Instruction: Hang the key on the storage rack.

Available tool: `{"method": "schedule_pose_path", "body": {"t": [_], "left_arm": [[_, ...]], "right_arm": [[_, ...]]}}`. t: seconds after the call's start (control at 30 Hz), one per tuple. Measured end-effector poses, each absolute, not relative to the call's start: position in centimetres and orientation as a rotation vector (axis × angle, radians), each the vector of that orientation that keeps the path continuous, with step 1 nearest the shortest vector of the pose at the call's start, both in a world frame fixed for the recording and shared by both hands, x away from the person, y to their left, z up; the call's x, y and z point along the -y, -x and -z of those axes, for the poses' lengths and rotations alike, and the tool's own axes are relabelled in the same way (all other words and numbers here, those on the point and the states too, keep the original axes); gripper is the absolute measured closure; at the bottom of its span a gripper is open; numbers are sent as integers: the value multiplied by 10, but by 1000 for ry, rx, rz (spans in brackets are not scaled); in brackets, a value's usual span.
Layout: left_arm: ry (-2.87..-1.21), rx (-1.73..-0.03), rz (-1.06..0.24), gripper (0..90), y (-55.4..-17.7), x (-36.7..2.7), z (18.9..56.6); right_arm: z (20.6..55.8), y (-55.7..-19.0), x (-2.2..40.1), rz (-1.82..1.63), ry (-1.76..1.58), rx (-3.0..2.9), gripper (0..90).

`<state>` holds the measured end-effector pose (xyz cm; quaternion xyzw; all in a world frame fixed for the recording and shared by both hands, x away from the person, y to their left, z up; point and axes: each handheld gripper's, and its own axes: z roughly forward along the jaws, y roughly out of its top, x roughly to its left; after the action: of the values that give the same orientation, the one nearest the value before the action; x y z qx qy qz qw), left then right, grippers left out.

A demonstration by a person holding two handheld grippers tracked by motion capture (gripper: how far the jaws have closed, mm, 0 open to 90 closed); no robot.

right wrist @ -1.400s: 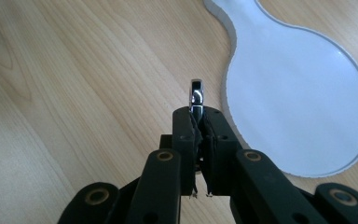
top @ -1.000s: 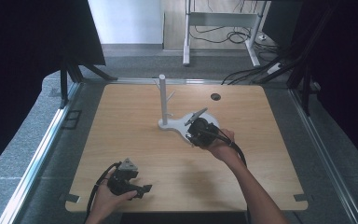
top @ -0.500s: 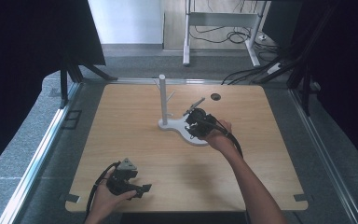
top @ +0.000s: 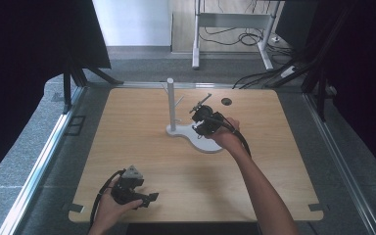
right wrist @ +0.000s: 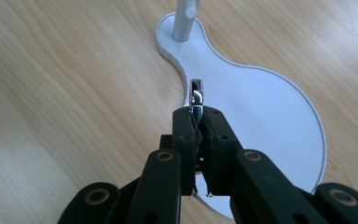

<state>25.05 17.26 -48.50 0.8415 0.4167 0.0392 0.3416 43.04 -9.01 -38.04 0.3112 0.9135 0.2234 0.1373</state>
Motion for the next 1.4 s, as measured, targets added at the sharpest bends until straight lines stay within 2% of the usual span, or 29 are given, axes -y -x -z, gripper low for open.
{"method": "schedule_pose_path", "body": {"t": [0.87,1.4], "left_arm": [[-2171,-1095,-98,203,-251,-179,483],[-2153,-1078,-81,203,-250,-181,480]], "right_arm": [[388,-477,82,-633,-996,-2637,847],[378,-503,70,-591,-1012,-2621,847]]}}
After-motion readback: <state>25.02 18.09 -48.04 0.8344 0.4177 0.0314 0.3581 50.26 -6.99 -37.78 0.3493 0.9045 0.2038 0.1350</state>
